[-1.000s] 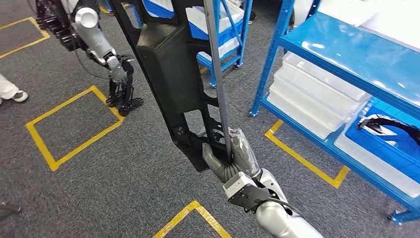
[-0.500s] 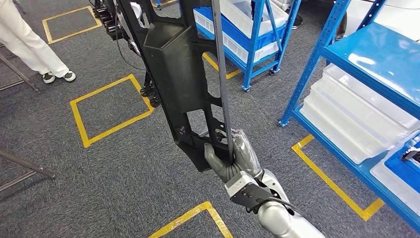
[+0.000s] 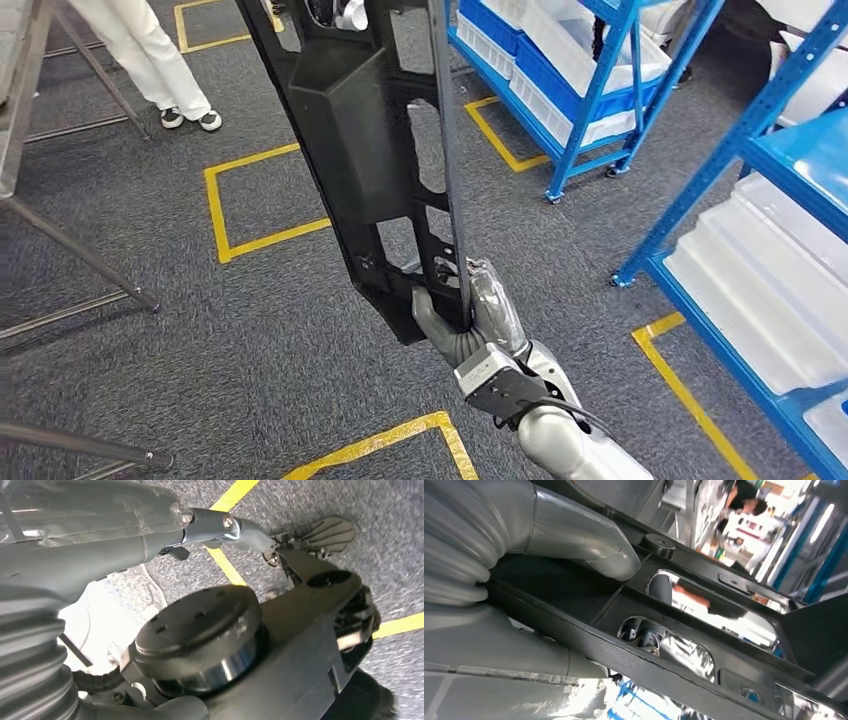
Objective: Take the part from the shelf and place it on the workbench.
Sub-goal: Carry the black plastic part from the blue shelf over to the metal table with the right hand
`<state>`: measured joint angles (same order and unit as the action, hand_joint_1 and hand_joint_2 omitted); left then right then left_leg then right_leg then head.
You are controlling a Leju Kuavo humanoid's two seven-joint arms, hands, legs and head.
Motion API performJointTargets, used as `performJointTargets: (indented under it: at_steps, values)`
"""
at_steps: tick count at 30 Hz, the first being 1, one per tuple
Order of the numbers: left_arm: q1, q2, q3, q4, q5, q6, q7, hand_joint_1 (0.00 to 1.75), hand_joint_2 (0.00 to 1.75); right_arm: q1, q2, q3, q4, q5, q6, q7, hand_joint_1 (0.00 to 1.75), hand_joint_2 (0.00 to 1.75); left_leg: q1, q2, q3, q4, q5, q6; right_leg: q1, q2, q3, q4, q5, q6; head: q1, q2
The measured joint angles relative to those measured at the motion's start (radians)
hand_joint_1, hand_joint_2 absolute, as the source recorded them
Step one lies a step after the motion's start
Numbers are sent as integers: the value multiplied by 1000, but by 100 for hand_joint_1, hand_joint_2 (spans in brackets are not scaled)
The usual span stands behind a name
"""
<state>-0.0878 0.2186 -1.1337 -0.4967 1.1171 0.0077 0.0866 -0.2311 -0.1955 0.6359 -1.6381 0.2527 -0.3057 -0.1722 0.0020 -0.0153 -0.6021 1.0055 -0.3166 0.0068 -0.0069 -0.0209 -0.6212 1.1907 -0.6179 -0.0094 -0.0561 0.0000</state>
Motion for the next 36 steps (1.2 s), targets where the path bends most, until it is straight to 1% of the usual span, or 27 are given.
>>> performJointTargets:
  at_steps: [1, 2, 3, 4, 5, 7, 9, 11, 13, 15, 16, 17, 18, 19, 20, 22, 23, 24, 26, 27, 28, 30, 31, 32, 33, 34, 36]
  values:
    - [-1, 0, 0, 0, 0, 0, 0, 0, 175, 2, -1, 0, 1, -1, 0, -1, 175, 175, 0, -12, 0, 1, 0, 1, 0, 13, -36, 65, -24, 0, 4, 0]
    - [-2, 0, 0, 0, 0, -1, 0, 0, 175, 4, -1, 0, 1, -1, 0, -3, 175, 175, -1, -25, 0, 2, -1, 2, -1, 17, -63, 109, -31, 0, 8, 0]
    - [-1, 0, 0, 1, 1, -2, 0, 0, 175, 5, -2, 0, 2, -2, 0, -4, 175, 175, -1, -39, 0, 5, -2, 2, -1, 19, -73, 115, -16, 0, 12, 0]
    - [-1, 0, 0, 1, 2, -3, 0, 0, 175, 6, -2, 0, 3, -3, 0, -6, 175, 175, 0, -54, 0, 8, -4, 0, -3, 23, -61, 77, 18, 0, 15, 0]
    - [-1, -1, 0, 1, 2, -4, 0, 0, 175, 5, -2, 0, 4, -4, 0, -8, 175, 175, 1, -69, 0, 14, -7, -3, -5, 34, -34, 8, 61, 0, 19, 0]
    - [-2, -1, 0, 1, 4, -6, 0, 0, 175, 2, -2, 0, 5, -7, 0, -14, 175, 175, 1, -94, -5, 25, -13, -13, -10, 66, 16, -109, 113, 0, 25, 0]
    - [-2, -2, 0, 2, 7, -9, 0, 0, 175, 0, -3, 0, 7, -10, 1, -18, 175, 175, 3, -111, -13, 29, -14, -23, -8, 74, 28, -139, 115, -4, 26, 0]
    - [1, -2, 0, 3, 10, -11, 0, 0, 175, -4, -2, 0, 8, -12, 1, -21, 175, 175, 6, -122, -16, 30, -14, -34, -5, 53, 30, -145, 119, -15, 25, 0]
    - [3, -2, 0, 4, 11, -13, 0, 0, 175, -8, 1, 0, 8, -13, 1, -23, 175, 175, 3, -83, -33, 73, -41, -44, -6, 30, 34, -151, 121, -27, 15, 0]
    - [1, -2, 0, 5, 13, -13, 0, 0, 175, -11, 1, 0, 9, -17, 1, -25, 175, 175, 1, -21, -87, 190, -101, -50, -2, 5, 36, -154, 119, -36, -2, 0]
    - [0, -2, 0, 5, 14, -13, 0, 0, 175, -11, 1, 0, 10, -18, 1, -26, 175, 175, 3, -5, -120, 257, -129, -53, 1, -9, 36, -154, 117, -38, -7, 0]
    - [0, -3, 0, 5, 15, -13, 0, 0, 175, -11, 1, 0, 12, -20, 1, -28, 175, 175, 4, 2, -143, 301, -141, -54, 3, -23, 37, -154, 116, -40, -10, 0]
    - [1, -3, 0, 5, 16, -13, 0, 0, 175, -11, 1, 0, 14, -21, 1, -29, 175, 175, 6, 6, -148, 312, -136, -53, 4, -38, 38, -154, 114, -41, -12, 0]
    - [1, -3, 0, 5, 17, -13, 0, 0, 175, -11, 1, 0, 15, -22, 0, -30, 175, 175, 6, 11, -132, 280, -112, -51, 6, -51, 41, -154, 111, -41, -14, 0]
    - [1, -3, 0, 5, 19, -13, 0, 0, 175, -12, 1, 0, 16, -22, 0, -31, 175, 175, 4, 26, -98, 216, -78, -47, 7, -64, 44, -154, 108, -40, -16, 0]
    - [-2, -3, 0, 6, 21, -13, 0, 0, 175, -14, 1, 0, 17, -22, 0, -34, 175, 175, -7, 75, -33, 84, -30, -35, 12, -87, 52, -153, 102, -35, -20, 0]
    - [-4, -3, 0, 6, 23, -14, 0, 0, 175, -16, 2, 0, 17, -23, 1, -35, 175, 175, -12, 91, -18, 47, -21, -29, 14, -99, 55, -153, 98, -31, -20, 0]
    - [-6, -3, 0, 7, 23, -14, 0, 0, 175, -17, 2, 0, 18, -23, 1, -35, 175, 175, -17, 94, -16, 33, -22, -24, 15, -111, 57, -154, 96, -26, -20, 0]
    - [-3, -3, 0, 8, 25, -15, 0, 0, 175, -19, 4, 0, 19, -23, 1, -36, 175, 175, -16, 65, -15, 24, -17, -14, 13, -125, 63, -153, 89, -16, -17, 0]
    - [-1, -3, 0, 8, 26, -15, 0, 0, 175, -21, 4, 1, 20, -23, 1, -37, 175, 175, -12, 51, -12, 17, -14, -10, 11, -108, 61, -143, 80, -11, -16, 0]
    - [-1, -3, 0, 8, 27, -16, -1, 0, 175, -22, 4, 1, 20, -22, 1, -38, 175, 175, -9, 37, -8, 11, -10, -5, 8, -77, 50, -114, 62, -7, -13, 0]
    - [-4, -3, 0, 9, 29, -16, -1, 0, 175, -22, 4, 1, 23, -22, 2, -39, 175, 175, -5, 11, -4, 6, -6, 1, 4, -8, -5, -1, 7, -2, -4, 0]
    - [-6, -3, 0, 10, 30, -16, -1, 0, 175, -21, 4, 1, 24, -22, 2, -39, 175, 175, -5, -3, -4, 7, -6, 3, 3, 8, -42, 66, -17, -1, 1, 0]
    - [-8, -3, 0, 10, 31, -16, -1, 0, 175, -19, 4, 1, 26, -22, 2, -39, 175, 175, -5, -19, -3, 8, -7, 4, 2, 14, -69, 111, -25, 1, 7, 0]
    - [-8, -3, 0, 10, 32, -16, -1, 0, 175, -18, 3, 1, 28, -22, 2, -39, 175, 175, -5, -36, -3, 11, -8, 3, 1, 17, -81, 122, -14, 1, 12, 0]
    - [-7, -4, 0, 10, 32, -17, -2, 0, 175, -17, 3, 1, 29, -22, 2, -39, 175, 175, -4, -52, -2, 14, -10, 2, 0, 20, -74, 92, 17, 2, 15, 0]
    - [-6, -4, 0, 10, 32, -17, -2, 0, 175, -18, 3, 1, 30, -22, 2, -40, 175, 175, -2, -82, -1, 22, -17, -5, -7, 55, -21, -40, 92, 3, 22, 0]
